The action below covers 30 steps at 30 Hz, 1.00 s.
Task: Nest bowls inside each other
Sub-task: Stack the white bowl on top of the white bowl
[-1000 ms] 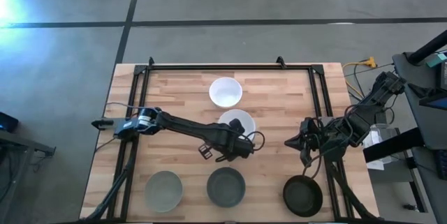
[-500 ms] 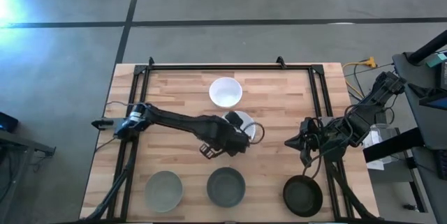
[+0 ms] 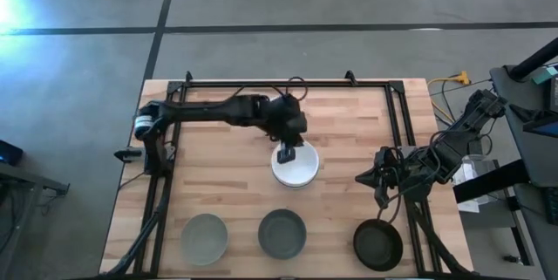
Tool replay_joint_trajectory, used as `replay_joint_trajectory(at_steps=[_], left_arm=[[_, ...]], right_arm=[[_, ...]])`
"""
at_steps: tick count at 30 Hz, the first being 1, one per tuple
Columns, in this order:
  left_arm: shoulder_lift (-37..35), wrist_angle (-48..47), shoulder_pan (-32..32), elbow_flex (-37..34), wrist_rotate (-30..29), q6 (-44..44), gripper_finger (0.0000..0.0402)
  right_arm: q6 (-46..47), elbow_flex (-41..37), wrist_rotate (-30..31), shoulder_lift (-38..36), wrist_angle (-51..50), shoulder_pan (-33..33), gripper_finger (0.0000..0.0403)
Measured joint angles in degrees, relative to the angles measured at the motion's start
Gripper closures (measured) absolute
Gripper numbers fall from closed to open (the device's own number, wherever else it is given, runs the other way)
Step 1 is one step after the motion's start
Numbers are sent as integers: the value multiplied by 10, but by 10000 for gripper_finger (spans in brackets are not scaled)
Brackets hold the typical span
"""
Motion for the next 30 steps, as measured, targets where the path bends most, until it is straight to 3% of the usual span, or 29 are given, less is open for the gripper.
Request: replay_joint_trajectory(at_steps=[3,9,15,21,30], left_arm=[[-25,64,26,-71,-4,-45,387],[-62,36,68,-142,-23,-49,395],[-80,-40,85,-159,-51,92,362],[-80,-52,84,-167,-136,244,321],[-21,-58,94,-169,-151,311,301]], right_arm=[[8,0,0,0,2,0,380],[20,0,0,0,6,0,380],[20,0,0,0,5,0,380],[20,0,0,0,5,0,380],[37,0,5,0,5,0,380]])
